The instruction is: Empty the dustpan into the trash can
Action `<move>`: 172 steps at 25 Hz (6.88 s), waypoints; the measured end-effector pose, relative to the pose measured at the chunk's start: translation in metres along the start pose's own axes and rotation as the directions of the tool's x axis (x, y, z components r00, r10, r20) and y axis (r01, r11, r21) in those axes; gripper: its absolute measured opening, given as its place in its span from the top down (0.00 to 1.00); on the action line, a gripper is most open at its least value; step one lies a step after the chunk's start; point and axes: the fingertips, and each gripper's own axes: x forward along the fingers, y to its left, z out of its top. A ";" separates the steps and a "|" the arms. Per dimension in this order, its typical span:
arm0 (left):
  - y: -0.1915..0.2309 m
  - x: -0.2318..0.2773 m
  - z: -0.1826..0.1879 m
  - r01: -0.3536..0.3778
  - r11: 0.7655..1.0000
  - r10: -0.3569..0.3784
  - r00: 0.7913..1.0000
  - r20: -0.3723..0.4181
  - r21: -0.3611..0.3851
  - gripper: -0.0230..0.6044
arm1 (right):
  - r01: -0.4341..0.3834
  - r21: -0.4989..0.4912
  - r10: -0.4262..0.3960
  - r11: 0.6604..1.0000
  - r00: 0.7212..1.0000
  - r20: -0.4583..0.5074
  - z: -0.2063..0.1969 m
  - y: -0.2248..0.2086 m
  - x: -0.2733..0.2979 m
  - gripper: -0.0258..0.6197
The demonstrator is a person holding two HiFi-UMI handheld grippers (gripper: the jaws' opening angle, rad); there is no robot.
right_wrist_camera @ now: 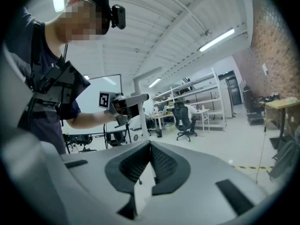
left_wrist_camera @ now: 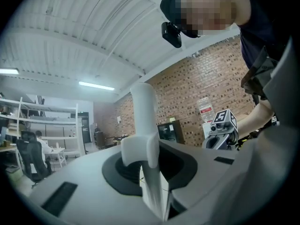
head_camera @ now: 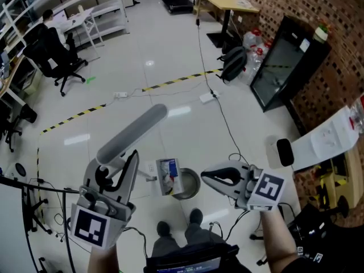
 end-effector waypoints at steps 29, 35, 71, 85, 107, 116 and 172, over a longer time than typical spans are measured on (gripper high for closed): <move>-0.107 -0.042 -0.040 0.236 0.945 -0.227 0.972 -0.065 0.225 0.85 | 0.081 0.003 -0.081 0.997 0.995 -0.059 -0.032 0.082 -0.008 0.95; -0.126 -0.072 -0.050 0.312 0.908 -0.303 0.950 -0.077 0.279 0.85 | 0.127 -0.011 -0.127 0.992 0.990 -0.065 -0.034 0.122 -0.002 0.95; -0.278 -0.092 -0.062 0.378 0.792 -0.230 0.912 -0.338 0.480 0.85 | 0.012 -0.069 -0.013 0.998 1.000 -0.021 -0.055 0.172 -0.146 0.95; -0.308 -0.107 -0.070 0.388 0.782 -0.211 0.901 -0.378 0.488 0.86 | -0.012 -0.091 0.008 0.996 0.999 -0.042 -0.072 0.194 -0.165 0.95; -0.295 -0.099 -0.068 0.421 0.731 -0.214 0.888 -0.406 0.536 0.85 | -0.002 -0.077 -0.002 0.997 0.999 -0.053 -0.075 0.190 -0.162 0.95; -0.287 -0.088 -0.067 0.433 0.724 -0.224 0.884 -0.411 0.537 0.85 | 0.018 -0.055 -0.020 0.998 0.999 -0.032 -0.074 0.178 -0.157 0.95; -0.357 -0.041 -0.084 0.714 0.479 -0.411 0.696 -0.588 0.510 0.87 | 0.146 -0.001 -0.142 0.989 0.959 0.244 -0.065 0.168 -0.223 0.91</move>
